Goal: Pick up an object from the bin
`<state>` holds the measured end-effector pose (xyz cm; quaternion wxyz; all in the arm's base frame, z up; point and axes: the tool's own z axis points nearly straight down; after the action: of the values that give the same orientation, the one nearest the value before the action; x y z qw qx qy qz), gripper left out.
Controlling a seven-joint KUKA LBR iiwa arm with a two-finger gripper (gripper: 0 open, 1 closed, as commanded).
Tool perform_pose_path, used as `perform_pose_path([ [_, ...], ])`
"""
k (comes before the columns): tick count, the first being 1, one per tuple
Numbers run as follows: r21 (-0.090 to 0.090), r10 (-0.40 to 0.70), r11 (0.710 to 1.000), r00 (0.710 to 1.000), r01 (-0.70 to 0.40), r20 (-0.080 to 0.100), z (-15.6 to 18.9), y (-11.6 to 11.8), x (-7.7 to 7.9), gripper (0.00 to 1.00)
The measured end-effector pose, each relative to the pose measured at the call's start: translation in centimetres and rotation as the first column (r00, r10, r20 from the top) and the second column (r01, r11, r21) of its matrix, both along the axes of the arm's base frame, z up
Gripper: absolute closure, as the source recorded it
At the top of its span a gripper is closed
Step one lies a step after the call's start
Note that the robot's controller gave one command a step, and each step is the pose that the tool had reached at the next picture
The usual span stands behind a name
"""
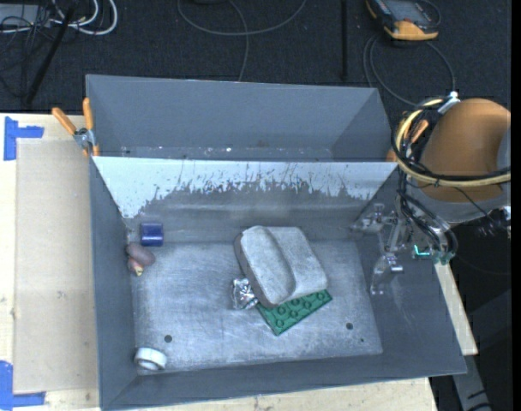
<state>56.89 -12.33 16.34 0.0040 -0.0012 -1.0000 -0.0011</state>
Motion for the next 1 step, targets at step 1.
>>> perform_pose_path([
  [1, -0.009, 0.354, 0.935, 0.935, -0.354, 0.023, -8.92, 7.52, -3.26, 0.00],
])
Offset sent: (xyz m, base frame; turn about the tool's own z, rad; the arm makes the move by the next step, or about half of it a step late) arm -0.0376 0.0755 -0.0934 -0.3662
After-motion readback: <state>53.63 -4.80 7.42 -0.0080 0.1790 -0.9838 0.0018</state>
